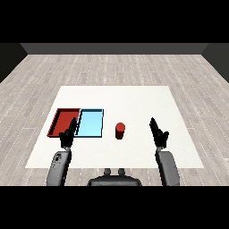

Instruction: Pick the red can and put it in the red box

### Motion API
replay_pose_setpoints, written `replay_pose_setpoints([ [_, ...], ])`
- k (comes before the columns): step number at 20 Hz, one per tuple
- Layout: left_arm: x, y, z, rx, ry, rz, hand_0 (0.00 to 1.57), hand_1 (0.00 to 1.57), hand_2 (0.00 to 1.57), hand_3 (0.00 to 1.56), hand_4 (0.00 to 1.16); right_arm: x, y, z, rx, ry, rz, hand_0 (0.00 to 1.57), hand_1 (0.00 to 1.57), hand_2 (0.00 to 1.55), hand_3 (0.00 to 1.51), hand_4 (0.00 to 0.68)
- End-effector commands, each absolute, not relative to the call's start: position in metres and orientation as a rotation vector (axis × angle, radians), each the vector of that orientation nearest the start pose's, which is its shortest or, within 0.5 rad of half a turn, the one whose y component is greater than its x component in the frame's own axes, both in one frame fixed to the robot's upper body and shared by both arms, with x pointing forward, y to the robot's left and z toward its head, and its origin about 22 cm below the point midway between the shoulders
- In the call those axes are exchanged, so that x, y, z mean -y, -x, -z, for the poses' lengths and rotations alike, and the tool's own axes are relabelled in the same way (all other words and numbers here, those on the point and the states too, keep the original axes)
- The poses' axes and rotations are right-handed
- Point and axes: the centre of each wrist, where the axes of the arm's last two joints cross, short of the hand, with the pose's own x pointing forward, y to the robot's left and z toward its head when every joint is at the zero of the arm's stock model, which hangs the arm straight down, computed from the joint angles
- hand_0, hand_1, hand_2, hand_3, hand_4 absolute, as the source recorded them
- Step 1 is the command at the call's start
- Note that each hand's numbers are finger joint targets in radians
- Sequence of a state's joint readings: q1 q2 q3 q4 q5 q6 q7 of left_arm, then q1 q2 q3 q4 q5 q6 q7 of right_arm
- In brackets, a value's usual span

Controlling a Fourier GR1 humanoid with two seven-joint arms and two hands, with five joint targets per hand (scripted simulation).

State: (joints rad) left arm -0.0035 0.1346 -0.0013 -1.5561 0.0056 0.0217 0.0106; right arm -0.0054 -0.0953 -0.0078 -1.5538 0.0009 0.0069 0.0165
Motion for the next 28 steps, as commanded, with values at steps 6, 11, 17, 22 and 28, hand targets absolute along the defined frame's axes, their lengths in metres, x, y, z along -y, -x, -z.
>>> replay_pose_setpoints([
  [6,-0.248,-0.234,-0.005,1.603,-0.054,0.099,0.0,0.0,0.0,0.0,0.0,0.262,-0.185,-0.02,1.606,0.082,-0.045,0.0,0.0,0.0,0.0,0.0],
  [11,-0.24,-0.248,-0.028,2.035,0.032,0.006,0.0,0.0,0.0,0.0,0.0,0.276,-0.208,-0.018,1.917,-0.076,-0.041,0.0,0.0,0.0,0.0,0.0],
  [17,-0.257,-0.247,-0.015,2.069,0.052,0.006,0.0,0.0,0.0,0.0,0.0,0.265,-0.197,-0.003,1.933,-0.069,-0.072,0.0,0.0,0.0,0.0,0.0],
  [22,-0.25,-0.247,-0.007,2.04,0.066,-0.009,0.0,0.0,0.0,0.0,0.0,0.262,-0.2,-0.008,1.91,-0.08,-0.06,0.0,0.0,0.0,0.0,0.0],
  [28,-0.247,-0.242,-0.02,2.065,0.073,-0.005,0.0,0.0,0.0,0.0,0.0,0.274,-0.197,-0.007,1.893,-0.079,-0.053,0.0,0.0,0.0,0.0,0.0],
])
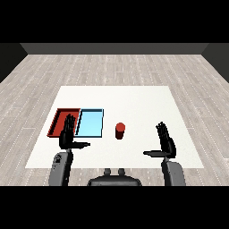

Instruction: Pick the red can and put it in the red box

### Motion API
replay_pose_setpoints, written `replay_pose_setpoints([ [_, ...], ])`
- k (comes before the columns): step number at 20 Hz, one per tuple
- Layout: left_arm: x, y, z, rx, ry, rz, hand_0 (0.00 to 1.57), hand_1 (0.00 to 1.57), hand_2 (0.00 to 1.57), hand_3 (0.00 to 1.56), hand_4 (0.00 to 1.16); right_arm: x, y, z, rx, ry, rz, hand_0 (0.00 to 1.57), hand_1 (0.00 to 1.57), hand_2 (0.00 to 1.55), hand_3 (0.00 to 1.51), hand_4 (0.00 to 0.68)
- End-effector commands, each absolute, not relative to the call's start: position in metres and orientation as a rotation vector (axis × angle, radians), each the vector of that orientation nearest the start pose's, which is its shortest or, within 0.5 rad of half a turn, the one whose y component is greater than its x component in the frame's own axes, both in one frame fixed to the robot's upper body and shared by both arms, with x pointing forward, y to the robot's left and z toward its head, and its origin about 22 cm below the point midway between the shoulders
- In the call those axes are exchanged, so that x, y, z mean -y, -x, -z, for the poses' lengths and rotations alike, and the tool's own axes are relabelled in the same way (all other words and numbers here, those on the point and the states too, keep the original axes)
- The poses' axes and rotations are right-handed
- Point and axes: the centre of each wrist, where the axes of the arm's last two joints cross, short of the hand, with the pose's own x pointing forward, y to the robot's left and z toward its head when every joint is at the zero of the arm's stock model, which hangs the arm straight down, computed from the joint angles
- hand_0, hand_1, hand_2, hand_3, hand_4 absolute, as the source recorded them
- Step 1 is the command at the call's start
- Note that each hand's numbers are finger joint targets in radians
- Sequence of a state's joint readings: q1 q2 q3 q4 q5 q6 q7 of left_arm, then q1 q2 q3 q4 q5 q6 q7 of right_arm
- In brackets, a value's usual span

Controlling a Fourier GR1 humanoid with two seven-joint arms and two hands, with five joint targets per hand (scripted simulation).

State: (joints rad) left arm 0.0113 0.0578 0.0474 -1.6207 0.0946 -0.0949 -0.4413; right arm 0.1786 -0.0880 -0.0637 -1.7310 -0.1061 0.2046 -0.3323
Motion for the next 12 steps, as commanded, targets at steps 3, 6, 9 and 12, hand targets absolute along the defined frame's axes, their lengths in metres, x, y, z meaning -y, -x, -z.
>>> replay_pose_setpoints([
  [3,-0.236,-0.241,-0.015,2.058,0.084,-0.034,0.0,0.0,0.0,0.0,0.0,0.255,-0.203,0.016,1.896,-0.13,-0.029,0.0,0.0,0.0,0.0,0.0],
  [6,-0.255,-0.245,-0.007,2.07,0.058,-0.03,0.0,0.0,0.0,0.0,0.0,0.257,-0.23,-0.014,1.885,-0.099,-0.05,0.0,0.0,0.0,0.0,0.0],
  [9,-0.263,-0.229,-0.002,2.055,0.085,-0.039,0.0,0.0,0.0,0.0,0.0,0.227,-0.254,-0.009,1.86,-0.113,-0.084,0.0,0.0,0.0,0.0,0.0],
  [12,-0.255,-0.24,-0.029,2.084,0.065,-0.037,0.0,0.0,0.0,0.0,0.0,0.237,-0.255,-0.011,1.841,-0.117,-0.054,0.0,0.0,0.0,0.0,0.0],
])
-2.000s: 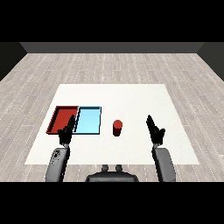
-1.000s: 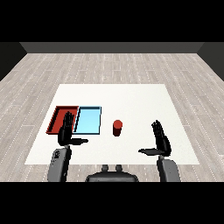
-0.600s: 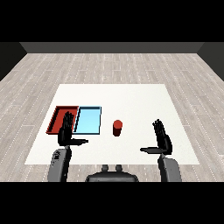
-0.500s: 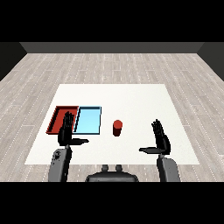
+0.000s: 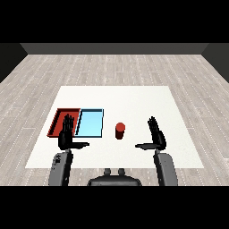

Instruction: Pick the red can and put it in the red box

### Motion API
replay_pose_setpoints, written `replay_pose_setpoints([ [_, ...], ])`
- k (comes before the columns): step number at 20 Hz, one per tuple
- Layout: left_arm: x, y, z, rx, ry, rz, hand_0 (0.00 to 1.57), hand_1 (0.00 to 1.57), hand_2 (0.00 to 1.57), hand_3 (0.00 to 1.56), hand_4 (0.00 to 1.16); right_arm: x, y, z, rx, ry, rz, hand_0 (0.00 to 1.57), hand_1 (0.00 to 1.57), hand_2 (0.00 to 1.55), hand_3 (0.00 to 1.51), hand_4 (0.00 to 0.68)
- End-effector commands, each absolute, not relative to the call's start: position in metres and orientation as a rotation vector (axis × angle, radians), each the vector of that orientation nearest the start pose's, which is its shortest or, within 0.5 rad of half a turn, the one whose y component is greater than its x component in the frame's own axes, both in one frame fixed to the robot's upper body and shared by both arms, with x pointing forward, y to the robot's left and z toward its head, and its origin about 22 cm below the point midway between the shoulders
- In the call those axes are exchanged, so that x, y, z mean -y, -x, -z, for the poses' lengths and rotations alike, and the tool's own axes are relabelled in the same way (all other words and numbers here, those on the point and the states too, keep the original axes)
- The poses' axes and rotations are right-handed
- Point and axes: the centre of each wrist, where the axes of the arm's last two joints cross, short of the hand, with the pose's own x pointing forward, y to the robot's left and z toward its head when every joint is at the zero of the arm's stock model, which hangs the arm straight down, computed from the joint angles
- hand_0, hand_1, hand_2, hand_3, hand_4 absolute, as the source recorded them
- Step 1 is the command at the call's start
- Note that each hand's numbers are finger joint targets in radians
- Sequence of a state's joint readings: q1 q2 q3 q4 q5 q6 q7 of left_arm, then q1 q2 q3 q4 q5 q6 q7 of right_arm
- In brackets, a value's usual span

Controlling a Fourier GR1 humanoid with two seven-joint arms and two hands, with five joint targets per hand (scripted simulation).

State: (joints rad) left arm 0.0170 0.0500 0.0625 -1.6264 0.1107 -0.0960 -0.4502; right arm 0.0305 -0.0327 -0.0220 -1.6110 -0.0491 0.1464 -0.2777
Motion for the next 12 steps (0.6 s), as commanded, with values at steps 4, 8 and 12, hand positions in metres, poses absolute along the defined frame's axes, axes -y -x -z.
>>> replay_pose_setpoints([
  [4,-0.253,-0.25,-0.009,2.083,0.058,-0.04,0.0,0.0,0.0,0.0,0.0,0.231,-0.253,-0.003,1.819,-0.165,-0.03,0.0,0.0,0.0,0.0,0.0],
  [8,-0.276,-0.241,-0.01,2.066,0.042,-0.043,0.0,0.0,0.0,0.0,0.0,0.193,-0.251,0.01,1.758,-0.238,0.013,0.0,0.0,0.0,0.0,0.0],
  [12,-0.253,-0.245,-0.025,2.055,0.073,-0.046,0.0,0.0,0.0,0.0,0.0,0.211,-0.246,0.012,1.772,-0.273,0.037,0.0,0.0,0.0,0.0,0.0],
])
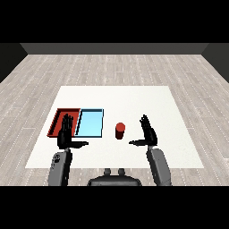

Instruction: Pick the red can and put it in the red box

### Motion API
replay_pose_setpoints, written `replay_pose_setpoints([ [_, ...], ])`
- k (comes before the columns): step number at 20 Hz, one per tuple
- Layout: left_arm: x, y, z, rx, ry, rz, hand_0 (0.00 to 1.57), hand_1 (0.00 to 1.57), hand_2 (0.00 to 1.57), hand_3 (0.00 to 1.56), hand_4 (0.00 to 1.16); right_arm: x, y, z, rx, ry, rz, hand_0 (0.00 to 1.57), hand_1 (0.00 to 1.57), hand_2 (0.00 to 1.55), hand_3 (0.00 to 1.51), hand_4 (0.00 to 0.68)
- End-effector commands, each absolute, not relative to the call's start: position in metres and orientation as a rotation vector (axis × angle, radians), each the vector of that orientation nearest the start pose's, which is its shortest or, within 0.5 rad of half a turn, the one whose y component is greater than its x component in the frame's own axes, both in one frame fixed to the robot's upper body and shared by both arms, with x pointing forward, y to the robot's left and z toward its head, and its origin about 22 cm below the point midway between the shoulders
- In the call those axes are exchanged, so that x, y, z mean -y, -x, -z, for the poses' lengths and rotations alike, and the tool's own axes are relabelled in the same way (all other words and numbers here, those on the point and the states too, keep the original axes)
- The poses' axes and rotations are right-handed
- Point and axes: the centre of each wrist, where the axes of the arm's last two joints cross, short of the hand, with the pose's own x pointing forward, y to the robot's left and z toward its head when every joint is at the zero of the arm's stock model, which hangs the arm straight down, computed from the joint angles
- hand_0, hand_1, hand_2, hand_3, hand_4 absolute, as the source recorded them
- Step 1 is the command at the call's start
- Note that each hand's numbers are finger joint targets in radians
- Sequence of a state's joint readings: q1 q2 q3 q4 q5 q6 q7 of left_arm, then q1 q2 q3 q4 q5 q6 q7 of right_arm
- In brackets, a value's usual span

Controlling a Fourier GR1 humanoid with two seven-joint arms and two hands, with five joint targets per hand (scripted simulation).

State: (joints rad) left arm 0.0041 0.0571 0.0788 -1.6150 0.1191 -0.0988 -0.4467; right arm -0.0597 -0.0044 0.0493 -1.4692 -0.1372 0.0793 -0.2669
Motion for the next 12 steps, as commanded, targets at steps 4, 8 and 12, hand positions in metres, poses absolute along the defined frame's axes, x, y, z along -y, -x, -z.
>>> replay_pose_setpoints([
  [4,-0.248,-0.251,-0.028,2.053,0.079,-0.05,0.0,0.0,0.0,0.0,0.0,0.196,-0.267,0.026,1.762,-0.264,0.051,0.0,0.0,0.0,0.0,0.0],
  [8,-0.262,-0.22,-0.015,2.057,0.054,-0.045,0.0,0.0,0.0,0.0,0.0,0.183,-0.262,0.058,1.757,-0.272,0.069,0.0,0.0,0.0,0.0,0.0],
  [12,-0.254,-0.236,-0.006,2.064,0.079,-0.049,0.0,0.0,0.0,0.0,0.0,0.166,-0.269,0.055,1.715,-0.279,0.072,0.0,0.0,0.0,0.0,0.0],
])
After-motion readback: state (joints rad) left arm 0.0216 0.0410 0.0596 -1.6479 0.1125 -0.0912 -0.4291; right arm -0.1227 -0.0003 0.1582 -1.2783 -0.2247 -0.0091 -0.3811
